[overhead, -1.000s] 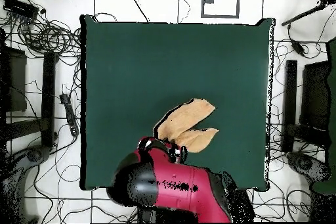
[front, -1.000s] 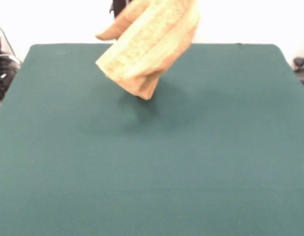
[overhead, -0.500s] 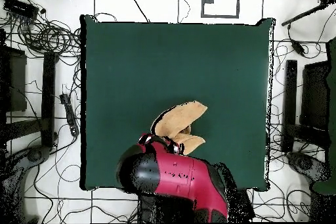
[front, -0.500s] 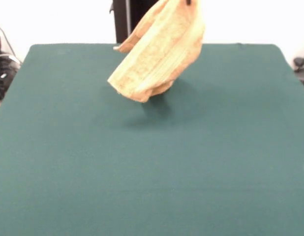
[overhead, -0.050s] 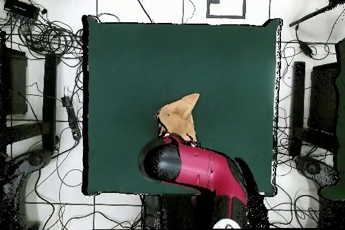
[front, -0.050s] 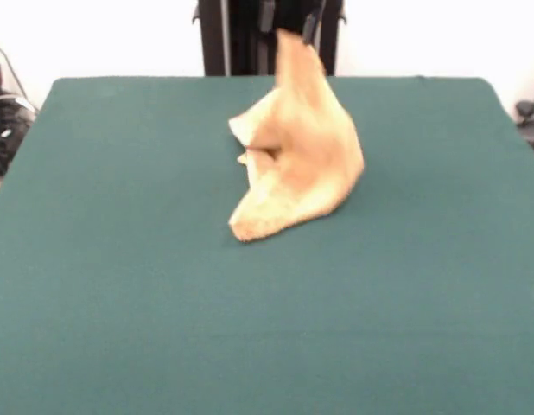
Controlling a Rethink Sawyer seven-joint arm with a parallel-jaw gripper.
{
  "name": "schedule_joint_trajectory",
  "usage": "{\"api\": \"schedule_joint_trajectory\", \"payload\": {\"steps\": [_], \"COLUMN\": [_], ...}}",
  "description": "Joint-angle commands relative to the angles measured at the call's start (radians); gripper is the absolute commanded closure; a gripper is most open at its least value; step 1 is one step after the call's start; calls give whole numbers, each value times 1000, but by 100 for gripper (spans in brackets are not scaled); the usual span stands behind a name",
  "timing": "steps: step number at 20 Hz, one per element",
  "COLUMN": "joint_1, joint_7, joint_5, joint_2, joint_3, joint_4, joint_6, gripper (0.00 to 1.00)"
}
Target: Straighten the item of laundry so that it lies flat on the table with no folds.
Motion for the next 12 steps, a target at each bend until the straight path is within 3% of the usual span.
{"api": "schedule_joint_trajectory", "payload": {"steps": [1,8,12], "joint_1": [11,32,74], "joint_7": [159,258,290], "joint_5": [46,193,250], "joint_2": [51,97,129], "joint_3": [78,155,135], "joint_4": [-83,-108,-134], "joint_6": [16,6,-23], "gripper": [0,0,0]}}
